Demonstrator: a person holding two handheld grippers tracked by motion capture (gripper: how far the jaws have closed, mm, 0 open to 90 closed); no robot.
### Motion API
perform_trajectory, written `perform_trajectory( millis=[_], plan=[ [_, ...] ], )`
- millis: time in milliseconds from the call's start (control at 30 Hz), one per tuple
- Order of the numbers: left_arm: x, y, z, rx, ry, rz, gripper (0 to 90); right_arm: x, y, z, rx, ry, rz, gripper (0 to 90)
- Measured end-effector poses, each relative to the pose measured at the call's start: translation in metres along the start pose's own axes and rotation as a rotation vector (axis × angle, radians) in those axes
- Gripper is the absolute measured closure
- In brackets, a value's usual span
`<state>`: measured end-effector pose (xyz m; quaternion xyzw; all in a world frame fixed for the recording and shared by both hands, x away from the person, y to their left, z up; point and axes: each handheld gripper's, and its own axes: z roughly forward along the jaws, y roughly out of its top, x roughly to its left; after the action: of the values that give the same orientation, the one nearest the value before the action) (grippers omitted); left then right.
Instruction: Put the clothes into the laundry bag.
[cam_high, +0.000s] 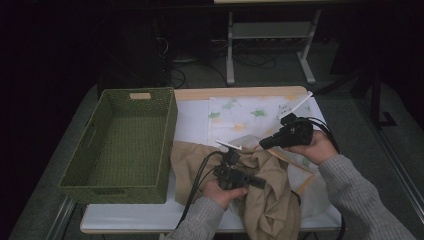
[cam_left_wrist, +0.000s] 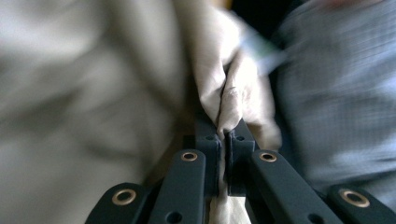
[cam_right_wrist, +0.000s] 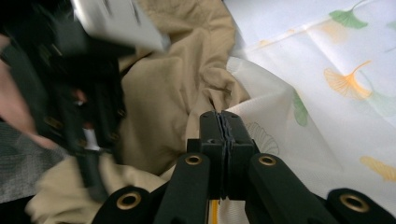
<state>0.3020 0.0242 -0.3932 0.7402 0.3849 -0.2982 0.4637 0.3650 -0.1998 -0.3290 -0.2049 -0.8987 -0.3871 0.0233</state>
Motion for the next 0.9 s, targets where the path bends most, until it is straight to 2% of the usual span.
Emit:
perform_trajectory(
  millis=[67, 100, 167, 200, 267, 300, 367, 433, 467, 533, 600, 667, 767, 833, 900],
  plan=[
    [-0.019, 0.013, -0.007, -0.039, 0.006, 0.053, 87.0, 0.002, 0.002, -0.007, -0.011, -0.004, -0.002, 88.2],
    [-0.025, 0.018, -0.008, -0.041, 0.019, 0.068, 87.0, 0.004, 0.003, -0.011, -0.02, -0.003, -0.005, 88.2],
    [-0.027, 0.023, -0.007, -0.068, 0.058, 0.07, 87.0, 0.008, 0.007, -0.017, -0.037, -0.006, -0.019, 88.2],
    [-0.024, 0.025, -0.004, -0.078, 0.077, 0.062, 87.0, 0.01, 0.009, -0.02, -0.046, -0.003, -0.022, 88.2],
    [-0.015, 0.026, 0.001, -0.111, 0.152, 0.048, 86.9, 0.013, 0.011, -0.022, -0.043, -0.005, -0.028, 88.2],
    [-0.007, 0.027, 0.005, -0.123, 0.177, 0.03, 86.7, 0.014, 0.011, -0.022, -0.045, -0.006, -0.032, 88.2],
    [0.012, 0.025, 0.014, -0.155, 0.214, -0.035, 85.8, 0.014, 0.011, -0.021, -0.047, 0.003, -0.023, 88.2],
    [0.027, 0.02, 0.023, -0.157, 0.251, -0.08, 83.6, 0.013, 0.009, -0.019, -0.043, 0.004, -0.022, 88.2],
    [0.032, 0.017, 0.026, -0.171, 0.247, -0.101, 80.5, 0.012, 0.008, -0.017, -0.042, 0.007, -0.015, 88.2],
    [0.038, 0.014, 0.026, -0.159, 0.245, -0.123, 72.9, 0.009, 0.004, -0.014, -0.031, 0.012, -0.007, 88.2],
    [0.035, 0.014, 0.019, -0.158, 0.257, -0.112, 61.0, 0.006, -0.001, -0.011, -0.023, 0.014, 0.003, 88.2],
    [0.03, 0.013, 0.008, -0.132, 0.221, -0.11, 50.9, 0.002, -0.005, -0.01, -0.024, 0.015, 0.02, 88.2],
    [0.018, 0.005, -0.012, -0.108, 0.244, -0.057, 41.5, 0.0, -0.009, -0.01, -0.024, 0.009, 0.025, 88.2],
    [0.017, -0.002, -0.024, -0.085, 0.239, -0.077, 36.3, -0.001, -0.01, -0.011, -0.024, 0.007, 0.03, 88.2],
    [0.018, -0.011, -0.032, -0.056, 0.204, -0.113, 33.5, -0.003, -0.011, -0.01, -0.025, 0.002, 0.041, 88.2]
  ],
)
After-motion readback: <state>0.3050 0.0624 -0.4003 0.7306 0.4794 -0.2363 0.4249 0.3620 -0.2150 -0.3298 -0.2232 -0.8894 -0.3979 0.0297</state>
